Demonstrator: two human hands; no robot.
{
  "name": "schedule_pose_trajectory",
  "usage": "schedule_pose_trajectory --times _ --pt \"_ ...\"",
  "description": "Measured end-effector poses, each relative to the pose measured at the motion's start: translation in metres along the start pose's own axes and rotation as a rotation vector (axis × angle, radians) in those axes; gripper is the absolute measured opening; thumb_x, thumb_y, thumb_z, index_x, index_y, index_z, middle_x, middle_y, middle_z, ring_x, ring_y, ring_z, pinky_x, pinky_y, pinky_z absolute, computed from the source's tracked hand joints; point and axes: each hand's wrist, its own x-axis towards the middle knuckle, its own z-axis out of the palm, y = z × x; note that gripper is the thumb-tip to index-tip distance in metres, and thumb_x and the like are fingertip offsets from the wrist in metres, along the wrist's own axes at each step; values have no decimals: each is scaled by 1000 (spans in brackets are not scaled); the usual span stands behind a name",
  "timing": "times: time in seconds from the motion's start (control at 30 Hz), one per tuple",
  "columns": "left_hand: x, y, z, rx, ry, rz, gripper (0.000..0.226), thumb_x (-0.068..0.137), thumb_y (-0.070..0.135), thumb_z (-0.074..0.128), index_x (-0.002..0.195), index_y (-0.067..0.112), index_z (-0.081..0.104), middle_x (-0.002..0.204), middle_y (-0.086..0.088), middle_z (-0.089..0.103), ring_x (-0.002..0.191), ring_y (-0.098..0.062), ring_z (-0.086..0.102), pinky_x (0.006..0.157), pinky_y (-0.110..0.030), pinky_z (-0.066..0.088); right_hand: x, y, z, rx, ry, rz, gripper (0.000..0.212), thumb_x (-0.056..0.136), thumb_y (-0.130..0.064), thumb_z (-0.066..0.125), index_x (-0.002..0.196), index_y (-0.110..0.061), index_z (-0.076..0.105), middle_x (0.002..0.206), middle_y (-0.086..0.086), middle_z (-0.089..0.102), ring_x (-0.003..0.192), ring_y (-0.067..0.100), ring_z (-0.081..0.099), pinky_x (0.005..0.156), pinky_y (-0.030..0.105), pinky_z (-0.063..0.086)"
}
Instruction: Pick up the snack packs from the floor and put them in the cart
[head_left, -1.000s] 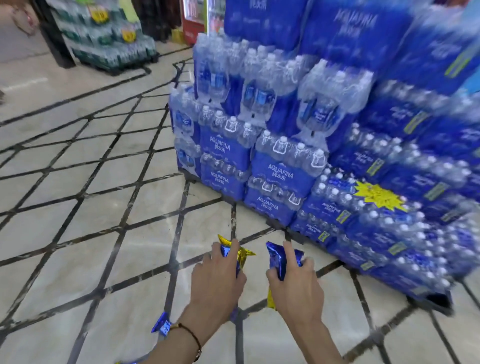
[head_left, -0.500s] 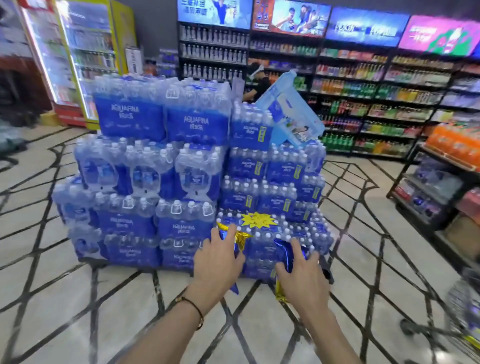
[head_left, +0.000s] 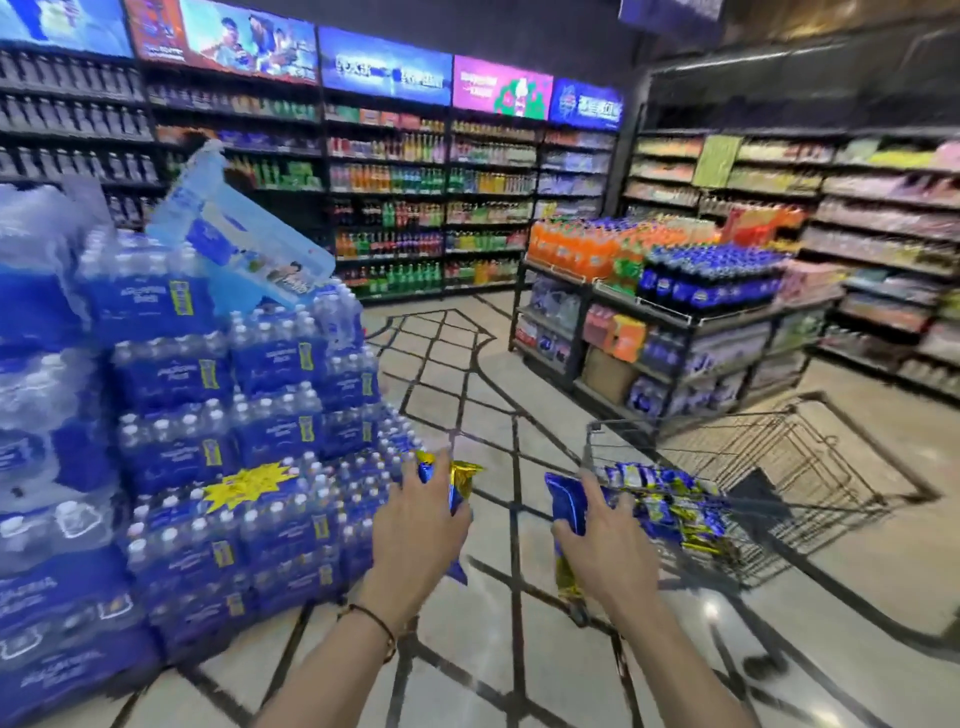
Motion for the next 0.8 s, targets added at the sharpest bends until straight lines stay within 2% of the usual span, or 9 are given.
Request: schedule_pose_trajectory --times 0.13,0.2,0.27,0.33,0.47,0.57,0.63,0.73,0.8 --pt "20 108 48 -58 -61 116 66 93 49 52 148 30 22 142 -17 38 108 -35 58 82 -44 54 26 100 -39 -58 28 122 67 89 -52 51 147 -41 20 138 18 42 107 34 59 73 36 46" --pt "26 157 70 -65 -74 170 66 93 49 51 149 29 22 142 -16 38 109 -35 57 82 -44 53 38 147 -55 -55 33 179 70 89 -54 51 149 -41 18 145 19 37 112 34 58 78 38 48" --pt "33 201 90 -64 -84 223 67 92 50 51 149 30 22 141 -15 39 108 -34 58 81 -43 54 51 189 -69 -33 37 234 70 89 -56 51 150 -42 19 143 17 39 114 33 58 84 40 50" --pt "42 237 109 -79 -107 260 66 92 50 52 147 30 23 136 -13 42 104 -33 59 79 -43 55 64 227 -77 -30 49 270 69 88 -57 51 147 -43 21 131 14 47 108 32 60 82 41 52" --pt "69 291 150 -152 -183 296 58 89 50 55 138 35 28 122 -6 45 92 -26 61 73 -42 58 97 283 -79 24 78 349 66 86 -54 53 143 -43 22 122 10 47 103 30 59 79 39 52" --pt "102 325 186 -147 -210 340 57 91 50 55 138 34 27 121 -5 47 93 -25 60 73 -38 55 135 319 -71 55 96 372 64 85 -53 53 140 -43 24 116 7 47 100 29 59 79 39 53" --pt "130 348 210 -161 -221 354 57 92 49 54 140 33 27 122 -5 47 94 -25 59 73 -36 53 167 343 -66 61 91 383 64 85 -53 53 141 -42 24 119 8 48 100 29 60 78 39 52" --pt "173 378 247 -187 -265 356 53 92 50 55 135 34 29 119 -5 47 90 -25 61 76 -42 56 215 372 -57 52 51 409 67 84 -53 54 142 -40 24 123 10 49 101 31 61 76 39 51" --pt "202 398 268 -151 -302 359 59 92 51 55 140 33 26 126 -7 45 95 -26 62 76 -43 57 251 388 -55 28 14 432 68 85 -54 54 144 -39 23 127 11 48 103 30 60 77 38 51"
